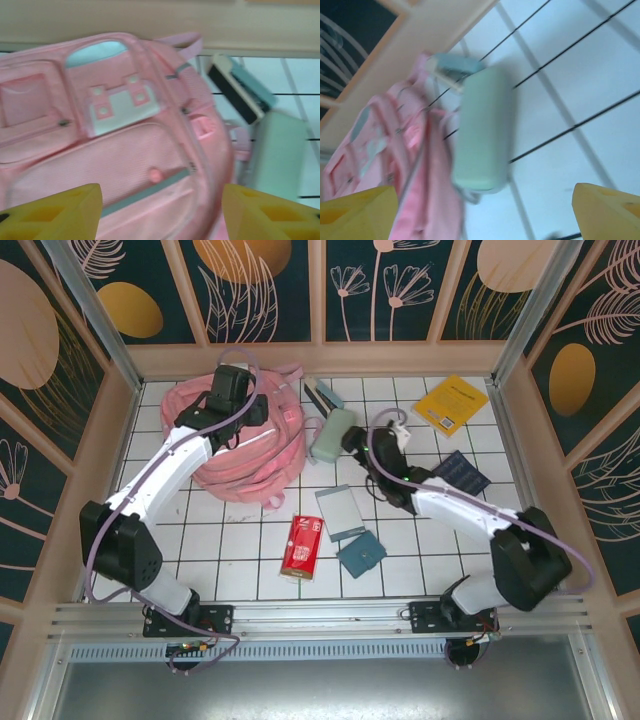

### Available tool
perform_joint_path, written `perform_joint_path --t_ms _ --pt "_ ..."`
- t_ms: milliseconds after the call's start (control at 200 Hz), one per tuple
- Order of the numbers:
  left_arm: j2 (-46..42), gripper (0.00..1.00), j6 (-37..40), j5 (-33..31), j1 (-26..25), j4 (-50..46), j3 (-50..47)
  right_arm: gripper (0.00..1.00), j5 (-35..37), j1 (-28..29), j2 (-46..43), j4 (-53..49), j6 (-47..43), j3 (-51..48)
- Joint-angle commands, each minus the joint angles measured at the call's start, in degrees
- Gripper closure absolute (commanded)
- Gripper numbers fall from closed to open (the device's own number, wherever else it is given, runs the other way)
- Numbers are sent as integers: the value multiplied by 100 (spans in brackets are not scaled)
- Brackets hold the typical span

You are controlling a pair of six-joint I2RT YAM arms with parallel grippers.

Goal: Pack books, pencil case, and school supplies into a backpack

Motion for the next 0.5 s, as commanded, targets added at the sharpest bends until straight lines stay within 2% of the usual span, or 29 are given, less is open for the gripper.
perform_joint_path --t_ms 0,275,390,495 --pt "-150 35 -572 901 -99 787 -360 8 327 -410 -646 -595 -323 -488" --pt "82 31 -989 1283 -900 1788 -742 3 125 -2412 -1916 -1057 -815 -1558" --pt "300 31 -1202 1525 -1166 2422 -983 2 -87 -3256 -1991 -1010 -1039 -1788" --pt "614 31 -1294 1599 -1347 2576 -933 1 -381 -3867 -1806 -765 -1180 -1905"
